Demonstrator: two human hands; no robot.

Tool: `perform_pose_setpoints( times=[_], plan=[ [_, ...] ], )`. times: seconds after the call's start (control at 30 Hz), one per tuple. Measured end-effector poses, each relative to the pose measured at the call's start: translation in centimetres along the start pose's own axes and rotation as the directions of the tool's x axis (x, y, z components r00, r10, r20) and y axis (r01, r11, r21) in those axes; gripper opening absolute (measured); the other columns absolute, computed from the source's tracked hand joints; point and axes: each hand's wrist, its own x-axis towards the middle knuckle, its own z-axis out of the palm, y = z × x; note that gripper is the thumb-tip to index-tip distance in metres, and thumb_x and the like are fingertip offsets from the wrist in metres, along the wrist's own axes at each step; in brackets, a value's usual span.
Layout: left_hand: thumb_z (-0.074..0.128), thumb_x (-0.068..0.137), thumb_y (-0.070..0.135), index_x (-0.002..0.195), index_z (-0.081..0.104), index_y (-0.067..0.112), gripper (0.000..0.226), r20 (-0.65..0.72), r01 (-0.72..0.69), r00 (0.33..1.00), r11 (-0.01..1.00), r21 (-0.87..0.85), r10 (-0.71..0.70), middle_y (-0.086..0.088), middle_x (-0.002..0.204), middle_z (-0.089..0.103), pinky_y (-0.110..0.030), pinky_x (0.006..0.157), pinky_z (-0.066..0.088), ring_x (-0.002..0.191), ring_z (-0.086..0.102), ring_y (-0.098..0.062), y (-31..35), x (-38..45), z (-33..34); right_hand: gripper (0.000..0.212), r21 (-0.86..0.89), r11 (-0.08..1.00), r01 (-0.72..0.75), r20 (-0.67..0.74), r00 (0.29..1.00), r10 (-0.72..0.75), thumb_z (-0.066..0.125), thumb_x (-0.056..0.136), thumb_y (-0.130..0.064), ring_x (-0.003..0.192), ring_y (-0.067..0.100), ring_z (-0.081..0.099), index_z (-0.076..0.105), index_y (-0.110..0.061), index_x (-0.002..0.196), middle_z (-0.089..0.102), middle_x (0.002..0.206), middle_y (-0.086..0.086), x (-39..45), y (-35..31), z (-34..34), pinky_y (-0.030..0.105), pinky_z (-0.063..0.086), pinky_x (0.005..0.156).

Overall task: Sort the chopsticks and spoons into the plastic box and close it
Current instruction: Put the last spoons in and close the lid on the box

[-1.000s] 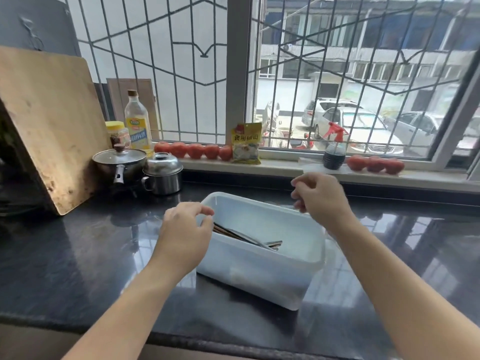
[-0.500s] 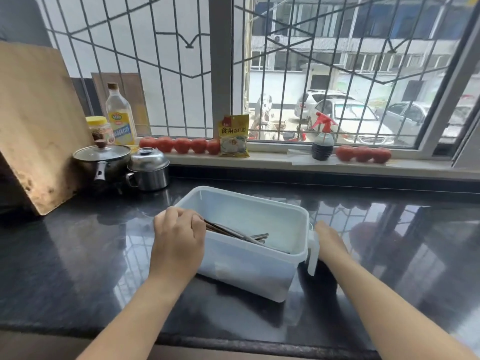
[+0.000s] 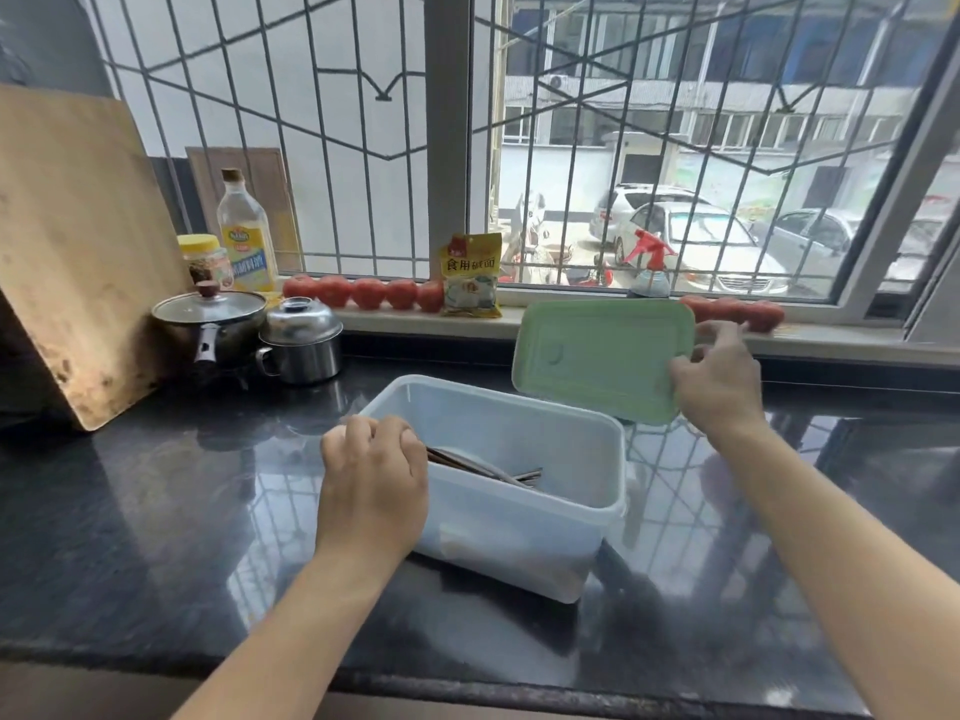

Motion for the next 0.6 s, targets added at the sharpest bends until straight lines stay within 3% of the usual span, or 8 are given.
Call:
perform_pose_setpoints(
  times=[0.07,0.17,0.27,0.37,0.47,0.6],
  plan=[
    [0.013,0.097,0.045,0.103,0.061,0.015,0.057,-0.006,0.020,1.000,0.999,0.026,-0.020,-0.011,0.105,0.055,-0.049,0.095,0.040,0.105,0.044,-0.037,1.3,-0.4,0.2,0.029,-0.024,0.969,0.244,0.004,0.970,-0.244,0.066,0.094,-0.017,0.082,0.024,0.064,0.061,-0.016,0.123,0.067,0.094,0.001,-0.9,-1.3,-0.5,0.035,0.051,0.076],
    [0.021,0.103,0.049,0.137,0.050,0.013,0.057,0.033,0.002,0.999,1.000,0.015,-0.003,-0.018,0.134,0.044,-0.053,0.105,0.035,0.118,0.041,-0.041,3.1,-0.7,0.2,0.011,-0.114,0.864,0.491,0.032,0.871,-0.490,0.063,0.092,-0.008,0.077,0.028,0.065,0.070,-0.015,0.097,0.069,0.086,0.003,-3.4,-1.7,-0.2,0.040,0.054,0.069],
    [0.023,0.099,0.059,0.156,0.024,0.022,0.068,0.011,0.008,1.000,0.965,-0.261,-0.005,-0.007,0.156,0.016,-0.046,0.110,0.034,0.136,0.038,-0.033,3.6,-0.8,-1.1,0.024,-0.059,0.767,0.638,0.093,0.769,-0.632,0.067,0.086,0.004,0.078,0.022,0.066,0.076,-0.013,0.100,0.072,0.095,-0.001,-6.6,-0.3,-0.8,0.042,0.058,0.072],
    [0.024,0.103,0.059,0.162,0.014,0.032,0.065,0.087,0.192,0.981,0.786,-0.587,-0.174,0.004,0.167,0.007,-0.030,0.113,0.021,0.148,0.027,-0.014,3.1,0.4,-2.3,0.037,0.042,0.763,0.645,0.148,0.751,-0.644,0.070,0.082,0.012,0.100,0.017,0.070,0.075,-0.011,0.111,0.073,0.112,-0.004,-8.4,1.5,-2.0,0.040,0.060,0.087],
    [0.029,0.109,0.053,0.162,0.016,0.035,0.059,0.210,0.315,0.949,0.656,-0.686,-0.236,0.006,0.168,0.018,-0.037,0.124,0.016,0.154,0.018,-0.012,2.3,2.1,-2.0,0.040,0.151,0.828,0.540,0.223,0.797,-0.561,0.067,0.084,0.013,0.124,0.006,0.062,0.072,-0.017,0.112,0.071,0.122,-0.009,-8.8,2.0,-2.1,0.036,0.051,0.105],
    [0.037,0.109,0.048,0.161,0.027,0.035,0.055,0.266,0.319,0.946,0.688,-0.652,-0.187,0.016,0.150,0.045,-0.031,0.114,0.025,0.128,0.040,0.003,2.4,3.2,-1.7,0.028,0.282,0.861,0.423,0.313,0.808,-0.500,0.061,0.093,0.010,0.135,-0.004,0.048,0.063,-0.016,0.103,0.068,0.124,-0.015,-8.8,1.2,-1.5,0.022,0.042,0.111]
  ],
)
